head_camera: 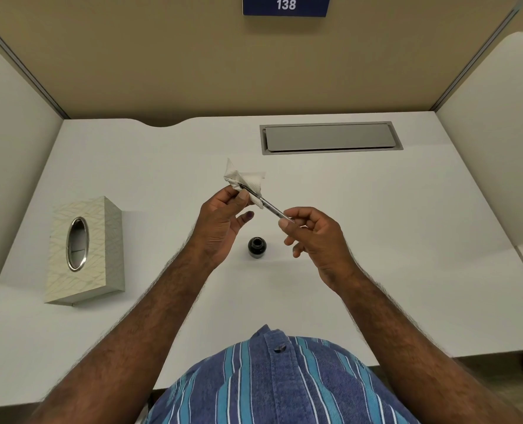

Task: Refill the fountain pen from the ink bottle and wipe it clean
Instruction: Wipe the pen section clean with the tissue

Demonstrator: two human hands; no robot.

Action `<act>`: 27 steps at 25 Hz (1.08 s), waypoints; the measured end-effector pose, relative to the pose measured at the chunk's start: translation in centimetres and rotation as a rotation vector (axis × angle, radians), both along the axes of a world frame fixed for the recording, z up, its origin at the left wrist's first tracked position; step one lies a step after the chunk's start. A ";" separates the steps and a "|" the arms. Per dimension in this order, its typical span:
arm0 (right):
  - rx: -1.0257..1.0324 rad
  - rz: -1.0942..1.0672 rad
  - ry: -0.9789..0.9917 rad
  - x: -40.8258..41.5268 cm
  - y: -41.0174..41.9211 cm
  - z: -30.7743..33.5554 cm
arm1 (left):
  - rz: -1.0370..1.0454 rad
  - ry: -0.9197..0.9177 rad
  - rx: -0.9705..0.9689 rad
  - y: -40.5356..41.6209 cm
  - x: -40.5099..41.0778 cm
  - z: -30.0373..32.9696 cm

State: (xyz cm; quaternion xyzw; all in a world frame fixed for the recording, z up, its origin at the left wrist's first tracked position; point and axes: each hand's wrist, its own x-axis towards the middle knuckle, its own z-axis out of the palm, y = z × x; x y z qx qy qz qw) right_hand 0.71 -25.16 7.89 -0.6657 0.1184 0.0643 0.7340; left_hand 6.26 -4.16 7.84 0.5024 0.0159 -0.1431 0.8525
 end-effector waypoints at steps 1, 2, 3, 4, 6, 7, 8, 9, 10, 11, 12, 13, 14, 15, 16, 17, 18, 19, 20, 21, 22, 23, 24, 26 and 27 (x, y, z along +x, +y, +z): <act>-0.013 0.000 -0.015 0.0 0.0 0.0 | -0.001 0.000 0.001 0.0 0.0 0.0; -0.017 0.002 -0.019 0.0 0.0 -0.1 | -0.001 0.001 0.003 0.0 -0.1 0.0; -0.013 0.004 -0.012 0.0 0.0 -0.1 | 0.002 0.003 0.005 -0.1 -0.1 -0.1; -0.006 0.006 0.001 0.0 0.0 -0.1 | 0.004 0.005 0.006 -0.1 -0.1 -0.1; -0.007 0.013 0.021 0.0 0.1 -0.1 | 0.006 0.003 0.010 0.0 0.0 -0.1; -0.010 0.015 0.024 0.0 0.2 -0.1 | 0.005 0.002 0.013 0.0 0.0 0.0; -0.011 0.015 0.025 0.0 0.2 -0.1 | 0.006 0.001 0.015 -0.1 0.0 0.0; -0.009 0.013 0.022 -0.1 0.3 -0.1 | 0.009 0.001 0.016 -0.1 0.0 0.0; -0.004 0.012 0.017 -0.1 0.3 0.0 | 0.012 0.002 0.017 -0.1 -0.1 0.0; 0.001 0.012 0.009 -0.2 0.3 0.0 | 0.015 0.003 0.018 -0.2 -0.1 0.0; -0.001 0.013 0.001 -0.2 0.3 0.1 | 0.017 0.004 0.020 -0.2 -0.1 0.0; -0.013 0.013 -0.005 -0.2 0.2 0.1 | 0.019 0.005 0.023 -0.3 -0.2 -0.1; -0.032 0.011 -0.009 -0.3 0.2 0.2 | 0.021 0.007 0.027 -0.3 -0.2 -0.1; -0.052 0.008 -0.009 -0.3 0.2 0.2 | 0.026 0.009 0.033 -0.4 -0.2 -0.2; -0.068 0.007 -0.008 -0.3 0.1 0.1 | 0.033 0.010 0.040 -0.5 -0.2 -0.2; -0.080 0.008 -0.004 -0.3 0.2 0.1 | 0.039 0.012 0.044 -0.6 -0.2 -0.3; -0.086 0.011 0.002 -0.3 0.2 0.1 | 0.041 0.011 0.045 -0.6 -0.2 -0.3; -0.088 0.016 0.009 -0.2 0.3 0.1 | 0.041 0.009 0.044 -0.7 -0.3 -0.3; -0.085 0.020 0.015 -0.2 0.3 0.1 | 0.040 0.006 0.044 -0.8 -0.2 -0.2; -0.075 0.025 0.021 -0.3 0.4 0.2 | 0.039 0.003 0.047 -0.8 -0.2 -0.2; -0.062 0.036 0.027 -0.3 0.5 0.2 | 0.041 0.002 0.050 -0.8 -0.2 -0.1; -0.049 0.054 0.033 -0.3 0.5 0.3 | 0.042 0.001 0.052 -0.8 -0.2 -0.1; -0.037 0.079 0.039 -0.4 0.5 0.4 | 0.044 0.000 0.053 -0.8 -0.2 -0.1; -0.012 0.120 0.058 -0.4 0.5 0.5 | 0.043 0.000 0.059 -0.8 -0.3 -0.1; 0.006 0.127 0.069 -0.5 0.5 0.6 | 0.042 0.000 0.061 -0.9 -0.4 -0.1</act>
